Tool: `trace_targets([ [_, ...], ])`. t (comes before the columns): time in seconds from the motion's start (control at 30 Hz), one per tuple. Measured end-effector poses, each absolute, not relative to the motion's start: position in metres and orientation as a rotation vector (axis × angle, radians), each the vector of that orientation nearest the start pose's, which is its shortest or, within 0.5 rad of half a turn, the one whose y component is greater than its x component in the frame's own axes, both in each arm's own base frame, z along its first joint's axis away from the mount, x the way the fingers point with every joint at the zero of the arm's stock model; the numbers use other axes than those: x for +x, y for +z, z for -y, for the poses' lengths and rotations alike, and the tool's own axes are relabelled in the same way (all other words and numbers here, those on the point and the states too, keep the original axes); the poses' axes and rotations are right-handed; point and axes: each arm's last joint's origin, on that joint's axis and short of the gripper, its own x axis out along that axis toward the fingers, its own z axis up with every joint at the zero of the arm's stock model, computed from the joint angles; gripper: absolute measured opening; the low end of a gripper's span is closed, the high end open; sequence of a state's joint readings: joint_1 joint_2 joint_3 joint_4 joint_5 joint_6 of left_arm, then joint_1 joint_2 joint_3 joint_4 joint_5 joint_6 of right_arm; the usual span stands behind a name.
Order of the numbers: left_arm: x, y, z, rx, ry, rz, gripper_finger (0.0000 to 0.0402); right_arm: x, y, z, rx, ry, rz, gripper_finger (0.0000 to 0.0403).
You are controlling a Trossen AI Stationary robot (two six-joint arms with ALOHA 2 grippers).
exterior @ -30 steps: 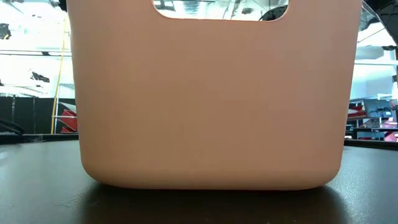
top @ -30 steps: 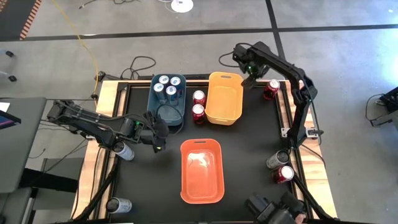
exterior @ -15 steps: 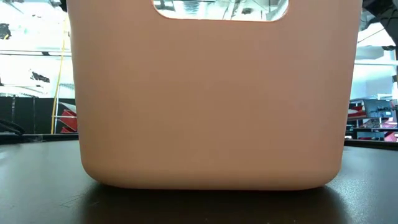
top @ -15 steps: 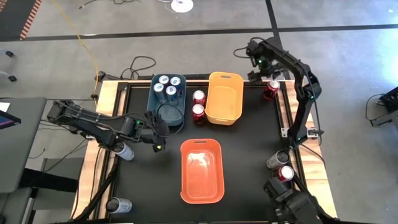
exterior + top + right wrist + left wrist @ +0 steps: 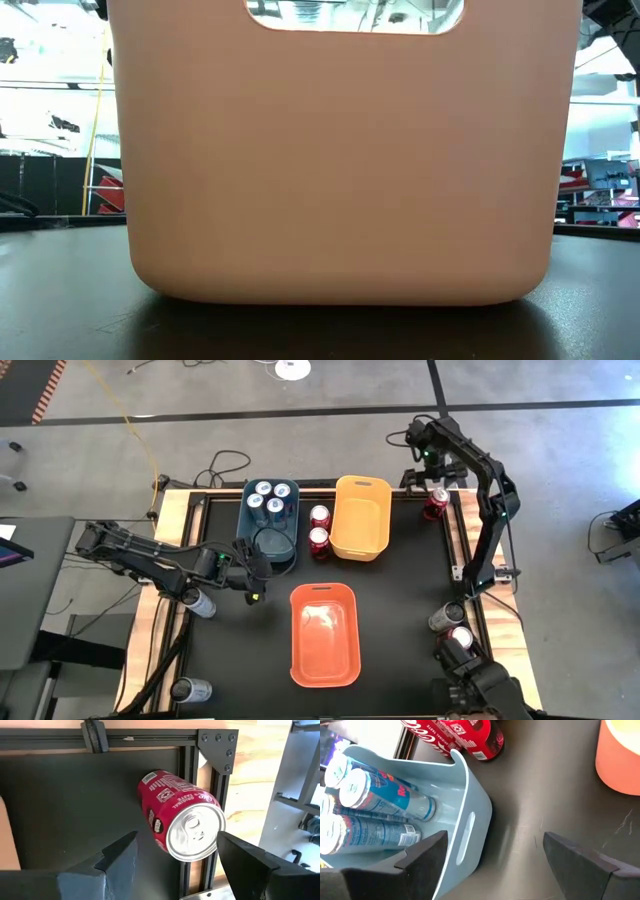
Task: Sort soda cans
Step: Put the bottom left red soda can into the yellow bin
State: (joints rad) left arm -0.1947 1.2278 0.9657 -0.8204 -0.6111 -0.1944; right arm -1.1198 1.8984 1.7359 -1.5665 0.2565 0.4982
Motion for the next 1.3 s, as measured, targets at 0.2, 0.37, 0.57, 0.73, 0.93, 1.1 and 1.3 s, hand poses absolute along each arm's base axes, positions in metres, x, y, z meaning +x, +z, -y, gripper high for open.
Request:
trace_targets([
  [0.2, 0.225, 0.265, 0.027, 0.256, 0.466, -0.958, 0.0325, 0.155, 0.270, 0.301, 1.135, -1.319, -1.466, 0.0282],
  [0.37, 0.225, 0.265, 0.027, 0.251, 0.469, -0.956, 0.0325, 0.164, 0.257, 0.292, 1.103, -1.243, -1.538, 0.0282],
  [0.57, 0.225, 0.265, 0.027, 0.231, 0.479, -0.952, 0.0325, 0.167, 0.250, 0.288, 1.062, -1.183, -1.583, 0.0282],
  [0.73, 0.225, 0.265, 0.028, 0.251, 0.469, -0.953, 0.0325, 0.179, 0.253, 0.282, 0.971, -1.087, -1.620, 0.0282],
  [0.93, 0.230, 0.267, 0.028, 0.302, 0.432, -0.920, 0.0325, 0.193, 0.268, 0.277, 0.914, -1.061, -1.596, 0.0266],
  [1.1, 0.233, 0.269, 0.029, 0.339, 0.408, -0.897, 0.0325, 0.183, 0.274, 0.285, 0.942, -1.311, -1.527, 0.0162],
  [1.3, 0.233, 0.269, 0.029, 0.348, 0.403, -0.898, 0.0325, 0.173, 0.272, 0.292, 0.977, -1.398, -1.502, 0.0014],
])
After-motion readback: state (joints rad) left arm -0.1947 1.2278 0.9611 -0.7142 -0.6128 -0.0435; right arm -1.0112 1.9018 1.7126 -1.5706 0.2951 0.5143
